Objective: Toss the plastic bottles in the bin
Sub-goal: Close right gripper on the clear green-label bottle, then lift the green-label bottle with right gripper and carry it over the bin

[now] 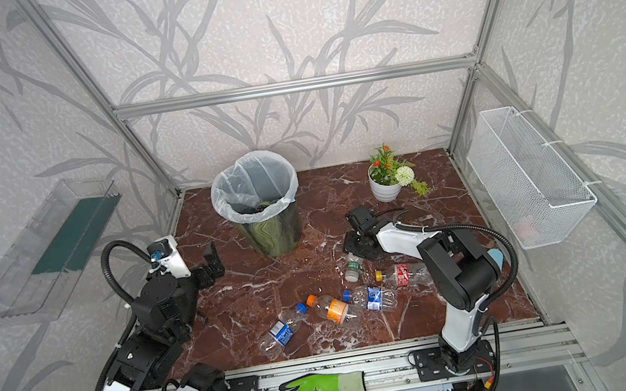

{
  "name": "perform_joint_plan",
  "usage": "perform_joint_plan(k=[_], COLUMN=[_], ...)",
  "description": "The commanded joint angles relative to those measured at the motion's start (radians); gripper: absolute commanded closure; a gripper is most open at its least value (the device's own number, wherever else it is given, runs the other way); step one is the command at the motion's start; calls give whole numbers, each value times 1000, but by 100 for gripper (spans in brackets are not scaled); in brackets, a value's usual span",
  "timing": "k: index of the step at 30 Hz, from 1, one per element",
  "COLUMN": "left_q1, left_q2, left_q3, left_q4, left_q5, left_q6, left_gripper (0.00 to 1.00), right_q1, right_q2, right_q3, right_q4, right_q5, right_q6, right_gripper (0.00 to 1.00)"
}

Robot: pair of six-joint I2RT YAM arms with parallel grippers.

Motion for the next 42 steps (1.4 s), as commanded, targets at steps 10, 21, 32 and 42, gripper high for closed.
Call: perform_joint_plan(k=[10,21,32,42], left_q1=[5,29,65,68], left_q2=[-3,22,62,65], left_q3=[-65,-147,-158,-129], left_q4=[-21,-135,-167,-186], left_q5=[-53,-144,-77,-43], left_q6=[-130,-403,-498,-487], left_gripper=[1,1,1,1], right_q1=[18,19,119,220], right_q2=[-71,-477,-436,184], right_q3=[36,8,261,711], right_q4=[229,644,1075,801], right_q5=[-61,15,-5,-39], right_q6=[-70,-349,-562,-542], right_gripper=[62,61,60,45])
